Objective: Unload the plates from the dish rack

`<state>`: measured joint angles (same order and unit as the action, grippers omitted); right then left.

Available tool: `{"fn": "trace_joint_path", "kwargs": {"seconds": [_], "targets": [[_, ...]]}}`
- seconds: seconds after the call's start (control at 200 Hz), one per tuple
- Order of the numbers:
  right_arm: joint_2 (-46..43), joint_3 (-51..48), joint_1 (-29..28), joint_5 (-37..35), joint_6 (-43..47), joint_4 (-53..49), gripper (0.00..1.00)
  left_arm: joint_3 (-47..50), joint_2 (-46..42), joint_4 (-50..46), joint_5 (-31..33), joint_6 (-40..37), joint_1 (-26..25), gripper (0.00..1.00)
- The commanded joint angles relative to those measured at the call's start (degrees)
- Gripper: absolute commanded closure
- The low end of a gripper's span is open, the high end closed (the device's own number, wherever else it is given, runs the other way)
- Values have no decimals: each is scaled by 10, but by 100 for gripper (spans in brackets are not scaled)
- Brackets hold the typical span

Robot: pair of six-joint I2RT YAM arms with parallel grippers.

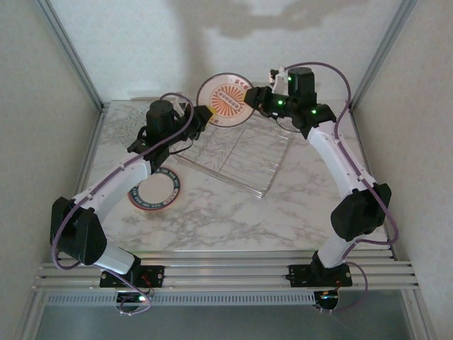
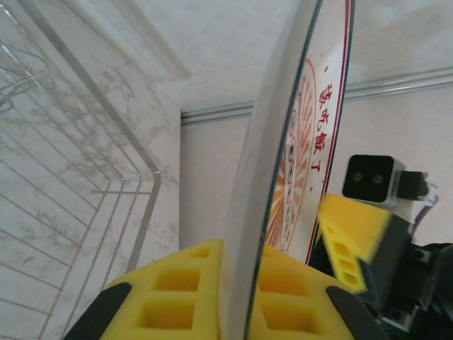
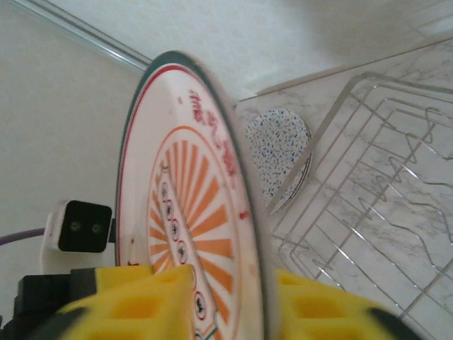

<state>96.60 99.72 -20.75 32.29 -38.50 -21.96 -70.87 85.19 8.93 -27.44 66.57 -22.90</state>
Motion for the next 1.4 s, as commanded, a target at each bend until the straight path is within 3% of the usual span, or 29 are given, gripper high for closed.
{"fn": "trace_joint_path", "kwargs": {"seconds": [0.0, 0.125, 0.37, 0.561, 0.746, 0.996, 1.392], "targets": [[-42, -1, -7, -18, 64, -12, 47, 15, -33, 25, 11, 10, 17, 100], [-56, 1, -16, -60, 121, -35, 39, 39, -61, 31, 11, 22, 37, 100], [-123, -67, -70, -143, 304, 8, 35, 125, -157, -14, 23, 38, 86, 100], [-180, -155, -122, -117, 463, 56, 27, 222, -267, -108, 70, 47, 124, 100], [-212, -194, -155, -99, 564, 11, 23, 313, -383, -222, 127, 64, 163, 100], [-218, -210, -180, -22, 602, -30, 23, 416, -490, -333, 191, 115, 188, 100], [-191, -181, -198, -18, 638, -83, 23, 507, -478, -291, 196, 153, 196, 100]]}}
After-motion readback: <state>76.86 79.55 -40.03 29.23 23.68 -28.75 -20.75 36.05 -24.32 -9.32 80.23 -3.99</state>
